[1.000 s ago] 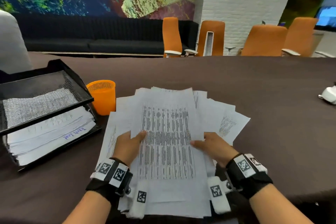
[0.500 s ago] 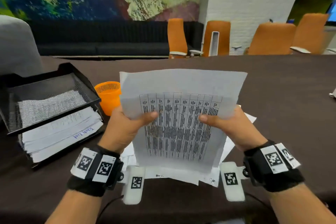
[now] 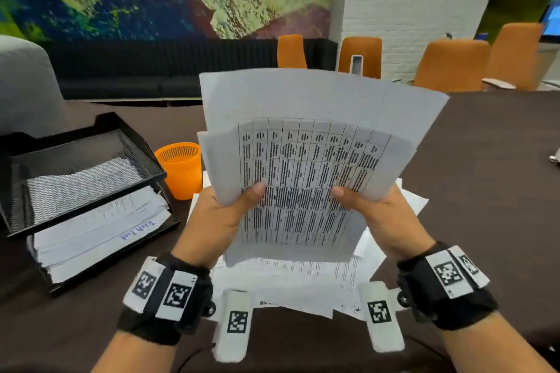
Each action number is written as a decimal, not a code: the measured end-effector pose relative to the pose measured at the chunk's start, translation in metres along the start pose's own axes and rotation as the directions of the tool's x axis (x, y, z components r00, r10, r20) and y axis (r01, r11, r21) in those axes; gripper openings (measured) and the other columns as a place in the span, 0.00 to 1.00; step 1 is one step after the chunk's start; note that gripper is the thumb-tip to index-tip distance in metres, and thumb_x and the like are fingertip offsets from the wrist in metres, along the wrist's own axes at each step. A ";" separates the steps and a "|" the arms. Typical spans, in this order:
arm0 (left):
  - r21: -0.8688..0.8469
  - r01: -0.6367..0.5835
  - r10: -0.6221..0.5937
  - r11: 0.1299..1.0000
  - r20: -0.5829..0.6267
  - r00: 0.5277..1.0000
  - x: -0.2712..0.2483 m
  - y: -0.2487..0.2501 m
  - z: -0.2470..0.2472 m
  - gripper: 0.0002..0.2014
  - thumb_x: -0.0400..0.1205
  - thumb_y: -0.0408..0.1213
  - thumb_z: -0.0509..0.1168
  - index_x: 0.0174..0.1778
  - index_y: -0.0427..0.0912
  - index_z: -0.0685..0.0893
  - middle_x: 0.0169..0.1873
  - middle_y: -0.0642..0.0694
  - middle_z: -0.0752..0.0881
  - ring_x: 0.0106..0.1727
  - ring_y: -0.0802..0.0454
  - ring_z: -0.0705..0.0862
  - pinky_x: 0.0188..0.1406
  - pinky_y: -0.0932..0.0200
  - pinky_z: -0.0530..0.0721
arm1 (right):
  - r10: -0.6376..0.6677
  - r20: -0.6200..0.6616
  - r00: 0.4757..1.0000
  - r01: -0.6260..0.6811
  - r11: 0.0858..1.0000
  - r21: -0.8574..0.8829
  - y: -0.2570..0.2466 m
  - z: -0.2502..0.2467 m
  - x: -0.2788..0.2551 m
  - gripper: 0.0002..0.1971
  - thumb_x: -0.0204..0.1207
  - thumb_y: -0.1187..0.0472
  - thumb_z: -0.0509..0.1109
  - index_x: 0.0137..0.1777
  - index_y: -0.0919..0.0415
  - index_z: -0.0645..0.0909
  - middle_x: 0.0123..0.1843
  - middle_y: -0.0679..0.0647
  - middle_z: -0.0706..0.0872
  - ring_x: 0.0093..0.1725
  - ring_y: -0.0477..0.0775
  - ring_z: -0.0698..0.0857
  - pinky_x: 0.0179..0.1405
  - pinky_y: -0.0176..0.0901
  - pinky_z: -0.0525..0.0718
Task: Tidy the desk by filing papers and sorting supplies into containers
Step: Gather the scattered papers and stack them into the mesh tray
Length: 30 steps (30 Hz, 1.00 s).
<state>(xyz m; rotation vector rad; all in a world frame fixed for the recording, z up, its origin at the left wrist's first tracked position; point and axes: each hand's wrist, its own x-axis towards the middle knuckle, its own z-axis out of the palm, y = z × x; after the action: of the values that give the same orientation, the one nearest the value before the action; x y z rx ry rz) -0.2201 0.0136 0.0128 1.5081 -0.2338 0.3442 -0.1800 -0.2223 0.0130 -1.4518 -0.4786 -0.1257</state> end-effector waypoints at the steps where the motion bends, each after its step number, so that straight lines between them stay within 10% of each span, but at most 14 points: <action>1: -0.030 -0.023 0.023 0.999 0.002 1.000 -0.001 0.007 -0.001 0.16 0.74 0.35 0.71 0.56 0.51 0.87 0.54 0.53 0.91 0.57 0.57 0.89 0.51 0.62 0.87 | -0.037 0.012 0.999 0.037 0.999 0.036 -0.006 0.000 -0.001 0.16 0.69 0.66 0.76 0.51 0.44 0.89 0.57 0.51 0.92 0.60 0.53 0.89 0.58 0.48 0.88; 6: 0.096 -0.012 0.003 0.995 0.094 0.996 -0.003 0.013 -0.012 0.24 0.65 0.30 0.76 0.57 0.48 0.85 0.51 0.54 0.92 0.54 0.57 0.90 0.45 0.68 0.86 | 0.054 0.149 0.987 -0.031 0.987 -0.158 -0.009 -0.003 -0.004 0.19 0.70 0.63 0.79 0.59 0.49 0.85 0.57 0.51 0.91 0.58 0.51 0.89 0.57 0.47 0.89; 11: 0.081 0.045 -0.045 0.996 -0.003 0.999 -0.003 0.006 -0.010 0.18 0.75 0.35 0.69 0.61 0.53 0.83 0.55 0.58 0.91 0.59 0.62 0.87 0.51 0.69 0.85 | 0.240 0.235 0.942 -0.153 0.929 -0.338 0.005 -0.005 -0.006 0.17 0.73 0.61 0.79 0.60 0.48 0.84 0.53 0.38 0.92 0.55 0.35 0.88 0.52 0.22 0.82; 14: -0.132 0.092 -0.113 0.987 -0.165 0.980 0.004 0.012 -0.010 0.15 0.81 0.30 0.65 0.64 0.43 0.84 0.56 0.48 0.91 0.58 0.50 0.89 0.54 0.53 0.89 | 0.337 0.226 0.914 -0.255 0.910 -0.327 0.009 -0.016 -0.001 0.10 0.73 0.62 0.78 0.53 0.63 0.90 0.49 0.54 0.94 0.50 0.50 0.92 0.55 0.38 0.88; 17: -0.378 0.128 -0.265 0.917 -0.338 0.903 0.016 0.004 -0.028 0.12 0.83 0.31 0.65 0.62 0.40 0.85 0.55 0.43 0.91 0.56 0.43 0.90 0.55 0.44 0.89 | 0.378 0.133 0.916 -0.337 0.907 -0.253 0.017 -0.029 0.007 0.12 0.69 0.61 0.79 0.48 0.68 0.91 0.48 0.67 0.92 0.44 0.60 0.90 0.49 0.50 0.87; 23: -0.528 0.453 -0.660 0.718 -0.311 0.684 0.017 -0.055 -0.053 0.13 0.87 0.39 0.62 0.65 0.38 0.81 0.61 0.37 0.86 0.60 0.32 0.84 0.63 0.32 0.81 | 0.506 0.024 0.862 -0.499 0.839 0.218 0.059 -0.024 0.005 0.22 0.71 0.60 0.76 0.64 0.68 0.84 0.59 0.66 0.89 0.56 0.68 0.88 0.57 0.60 0.87; 26: -0.489 0.526 -0.712 0.696 -0.377 0.592 0.020 -0.103 -0.086 0.27 0.79 0.44 0.71 0.74 0.40 0.77 0.70 0.37 0.81 0.64 0.28 0.82 0.59 0.25 0.81 | 0.607 0.088 0.790 -0.611 0.791 0.038 0.071 -0.016 0.000 0.16 0.78 0.62 0.73 0.63 0.69 0.82 0.48 0.64 0.88 0.30 0.56 0.81 0.24 0.39 0.76; 30: -0.455 0.497 -0.673 0.739 -0.470 0.571 0.007 -0.100 -0.094 0.22 0.84 0.36 0.63 0.73 0.32 0.75 0.67 0.30 0.82 0.66 0.30 0.82 0.66 0.31 0.80 | 0.661 0.145 0.736 -0.660 0.748 -0.066 0.080 0.001 0.008 0.11 0.83 0.65 0.66 0.61 0.68 0.82 0.49 0.66 0.89 0.22 0.52 0.73 0.18 0.36 0.69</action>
<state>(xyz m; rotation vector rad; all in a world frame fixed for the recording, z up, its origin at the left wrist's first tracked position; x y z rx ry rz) -0.1826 0.1048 -0.0828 1.0357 0.7317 0.2195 -0.1435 -0.2090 -0.0577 -1.5702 -0.0587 0.5718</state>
